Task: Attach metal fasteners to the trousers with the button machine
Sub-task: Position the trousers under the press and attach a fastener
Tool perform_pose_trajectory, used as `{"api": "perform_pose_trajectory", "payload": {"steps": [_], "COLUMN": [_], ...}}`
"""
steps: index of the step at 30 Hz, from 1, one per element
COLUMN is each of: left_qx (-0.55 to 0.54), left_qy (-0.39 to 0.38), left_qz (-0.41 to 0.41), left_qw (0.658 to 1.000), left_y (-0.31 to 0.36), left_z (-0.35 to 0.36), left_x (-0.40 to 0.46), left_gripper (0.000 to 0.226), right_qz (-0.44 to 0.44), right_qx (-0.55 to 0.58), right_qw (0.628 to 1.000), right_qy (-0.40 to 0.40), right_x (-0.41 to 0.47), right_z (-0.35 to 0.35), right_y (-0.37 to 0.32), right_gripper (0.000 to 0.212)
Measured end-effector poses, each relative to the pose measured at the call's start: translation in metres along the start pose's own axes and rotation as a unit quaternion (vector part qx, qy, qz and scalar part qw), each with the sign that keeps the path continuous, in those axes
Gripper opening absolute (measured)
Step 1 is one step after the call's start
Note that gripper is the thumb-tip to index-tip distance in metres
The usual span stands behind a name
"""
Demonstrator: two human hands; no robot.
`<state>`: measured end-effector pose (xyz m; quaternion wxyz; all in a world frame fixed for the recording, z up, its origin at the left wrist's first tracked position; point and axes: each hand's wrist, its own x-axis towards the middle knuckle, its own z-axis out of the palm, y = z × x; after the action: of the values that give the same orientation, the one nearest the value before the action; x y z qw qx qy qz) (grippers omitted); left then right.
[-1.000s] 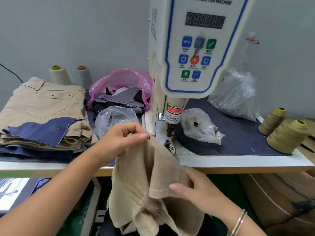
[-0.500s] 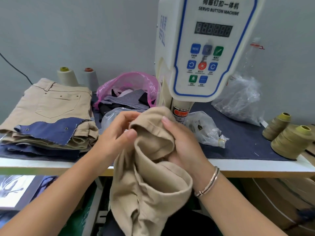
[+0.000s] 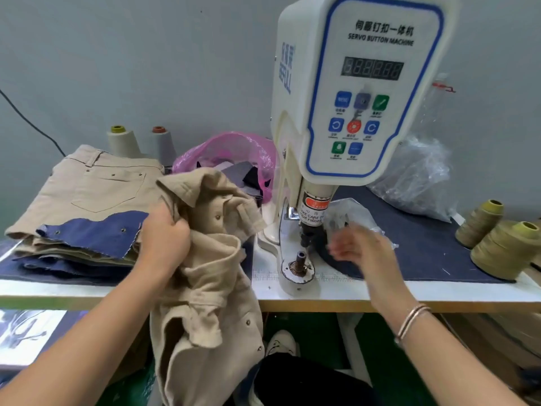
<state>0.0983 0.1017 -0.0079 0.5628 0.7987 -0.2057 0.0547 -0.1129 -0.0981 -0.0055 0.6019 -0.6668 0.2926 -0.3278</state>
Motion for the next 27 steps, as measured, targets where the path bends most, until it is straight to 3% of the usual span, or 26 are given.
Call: {"api": "perform_pose_trajectory", "payload": {"steps": [2, 5, 8, 10, 14, 16, 21, 27], "left_qx": [0.135, 0.245, 0.286, 0.289, 0.253, 0.245, 0.250, 0.242], "left_qy": [-0.021, -0.073, -0.070, -0.075, -0.054, -0.044, -0.042, -0.028], "left_qz": [0.042, 0.132, 0.158, 0.152, 0.139, 0.132, 0.126, 0.125], "left_qw": [0.990, 0.958, 0.943, 0.942, 0.956, 0.959, 0.959, 0.962], "left_y": [-0.015, -0.030, -0.034, -0.034, -0.037, -0.038, -0.040, -0.041], "left_z": [0.014, 0.036, 0.048, 0.049, 0.048, 0.049, 0.050, 0.052], "left_x": [-0.005, -0.023, -0.029, -0.029, -0.028, -0.026, -0.026, -0.026], "left_gripper": [0.020, 0.018, 0.015, 0.014, 0.020, 0.018, 0.013, 0.012], "right_qz": [0.019, 0.023, -0.026, -0.029, 0.085, 0.068, -0.055, 0.048], "right_qx": [-0.111, -0.346, -0.600, -0.693, -0.767, -0.780, -0.752, -0.726], "right_qw": [0.989, 0.936, 0.799, 0.717, 0.620, 0.607, 0.653, 0.681], "right_qy": [0.096, 0.060, -0.037, -0.068, -0.140, -0.136, -0.072, -0.078], "right_x": [0.030, 0.071, 0.095, 0.105, 0.122, 0.123, 0.118, 0.120], "right_z": [-0.031, -0.051, -0.043, -0.030, -0.006, -0.002, -0.006, -0.009], "right_y": [0.014, 0.029, 0.027, 0.019, 0.012, 0.017, 0.029, 0.024], "right_gripper": [0.028, 0.025, 0.030, 0.030, 0.034, 0.032, 0.023, 0.024]}}
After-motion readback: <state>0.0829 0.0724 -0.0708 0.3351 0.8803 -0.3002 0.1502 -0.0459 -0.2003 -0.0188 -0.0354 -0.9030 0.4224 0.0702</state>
